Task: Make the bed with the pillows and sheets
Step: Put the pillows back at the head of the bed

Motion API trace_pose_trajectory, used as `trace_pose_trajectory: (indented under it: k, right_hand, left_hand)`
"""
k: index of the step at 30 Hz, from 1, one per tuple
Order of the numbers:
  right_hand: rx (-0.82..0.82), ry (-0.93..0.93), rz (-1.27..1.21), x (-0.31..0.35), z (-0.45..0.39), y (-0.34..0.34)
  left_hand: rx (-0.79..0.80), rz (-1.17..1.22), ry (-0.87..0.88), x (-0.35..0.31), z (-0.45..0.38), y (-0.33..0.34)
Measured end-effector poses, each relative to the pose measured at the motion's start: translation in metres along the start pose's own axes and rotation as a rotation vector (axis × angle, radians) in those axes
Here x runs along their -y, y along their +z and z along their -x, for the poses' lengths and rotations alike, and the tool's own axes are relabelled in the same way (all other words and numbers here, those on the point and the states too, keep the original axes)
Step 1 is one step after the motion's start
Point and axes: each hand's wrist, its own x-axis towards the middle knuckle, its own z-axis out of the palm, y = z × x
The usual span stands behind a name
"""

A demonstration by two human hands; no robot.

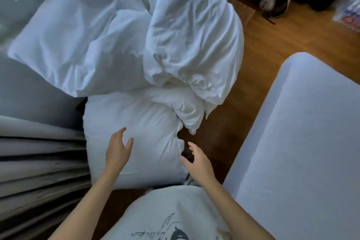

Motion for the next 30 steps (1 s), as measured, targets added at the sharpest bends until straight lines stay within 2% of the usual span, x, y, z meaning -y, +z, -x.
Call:
trace_pose_trajectory:
  k: [3, 5, 11, 15, 17, 21, 25, 30]
  right_hand:
    - [0.138, 0.044, -0.005, 0.019, -0.057, 0.021]
    - [0.182, 0.105, -0.07, 0.028, -0.091, 0.037]
    - [0.098, 0.142, -0.216, 0.029, -0.181, 0.066]
    - [0.218, 0.151, -0.322, 0.028, -0.207, 0.097]
    - [0.211, 0.142, -0.383, 0.029, -0.214, 0.112]
    - [0.092, 0.059, -0.382, 0.059, -0.204, 0.109]
    - [0.049, 0.02, -0.603, 0.104, -0.15, 0.08]
    - [0.056, 0.014, -0.735, 0.129, -0.065, 0.055]
  left_hand:
    - [-0.078, 0.007, -0.192, 0.03, -0.024, -0.013]
    - [-0.057, 0.012, -0.273, 0.049, -0.04, -0.02]
    - [-0.016, 0.073, -0.316, 0.108, -0.115, -0.023]
    - [0.023, 0.246, -0.382, 0.122, -0.146, -0.02]
    - [0.065, 0.321, -0.358, 0.127, -0.149, -0.015]
    - [0.004, 0.352, -0.195, 0.121, -0.128, -0.03]
    - [-0.116, 0.505, -0.163, 0.093, -0.083, -0.068]
    - [-0.2, 0.522, -0.107, 0.073, -0.027, -0.12]
